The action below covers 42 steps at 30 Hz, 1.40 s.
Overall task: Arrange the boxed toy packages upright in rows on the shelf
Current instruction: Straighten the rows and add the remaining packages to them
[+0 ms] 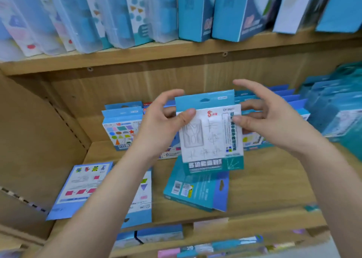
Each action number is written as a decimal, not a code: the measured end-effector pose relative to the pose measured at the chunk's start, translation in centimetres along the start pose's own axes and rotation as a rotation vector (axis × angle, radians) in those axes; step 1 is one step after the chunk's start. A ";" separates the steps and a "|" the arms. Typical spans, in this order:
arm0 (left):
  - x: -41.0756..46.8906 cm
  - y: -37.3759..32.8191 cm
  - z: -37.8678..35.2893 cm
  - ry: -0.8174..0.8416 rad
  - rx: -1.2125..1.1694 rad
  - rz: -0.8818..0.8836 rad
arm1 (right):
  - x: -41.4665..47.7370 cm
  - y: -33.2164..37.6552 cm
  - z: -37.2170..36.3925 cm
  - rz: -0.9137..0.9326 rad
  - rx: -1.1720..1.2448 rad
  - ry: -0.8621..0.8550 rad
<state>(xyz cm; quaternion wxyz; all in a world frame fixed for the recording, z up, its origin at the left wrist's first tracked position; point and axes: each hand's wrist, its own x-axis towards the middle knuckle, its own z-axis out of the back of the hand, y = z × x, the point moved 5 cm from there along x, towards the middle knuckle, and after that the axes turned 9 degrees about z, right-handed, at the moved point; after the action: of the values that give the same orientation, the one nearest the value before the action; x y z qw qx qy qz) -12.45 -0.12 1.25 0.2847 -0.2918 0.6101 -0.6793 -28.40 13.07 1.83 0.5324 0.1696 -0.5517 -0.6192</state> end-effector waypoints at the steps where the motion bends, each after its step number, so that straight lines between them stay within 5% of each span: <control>1: 0.4 0.0 -0.5 0.008 0.001 0.011 | 0.3 -0.3 0.5 -0.010 0.000 0.018; 6: 1.2 0.1 -2.6 0.015 0.085 -0.012 | 1.6 -1.7 1.4 -0.030 -0.030 0.154; 9: 1.9 0.8 -0.6 -0.127 0.173 -0.101 | 2.9 -2.0 2.0 0.047 -0.016 0.058; 12: 2.7 3.1 2.6 -0.298 0.526 -0.064 | 4.5 -2.0 2.9 0.083 0.158 -0.104; 14: 3.4 5.3 2.9 -0.260 0.823 0.010 | 5.6 -2.0 3.0 0.095 0.223 -0.124; 19: 5.1 8.4 1.5 -0.163 1.443 0.009 | 7.3 -2.8 1.8 0.206 -0.091 0.016; 26: 4.3 8.3 1.3 -0.290 1.425 -0.047 | 8.0 -5.1 2.6 0.154 -0.066 0.058; 42: 4.6 7.9 2.2 -0.277 1.472 -0.066 | 8.3 -4.5 2.8 0.163 -0.143 0.108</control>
<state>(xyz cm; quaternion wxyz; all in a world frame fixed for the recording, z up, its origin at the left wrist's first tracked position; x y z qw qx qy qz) -13.63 -5.70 -6.17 0.4601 -0.1270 -0.0527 -0.8772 -35.90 6.67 2.00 0.6207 0.1187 -0.4886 -0.6016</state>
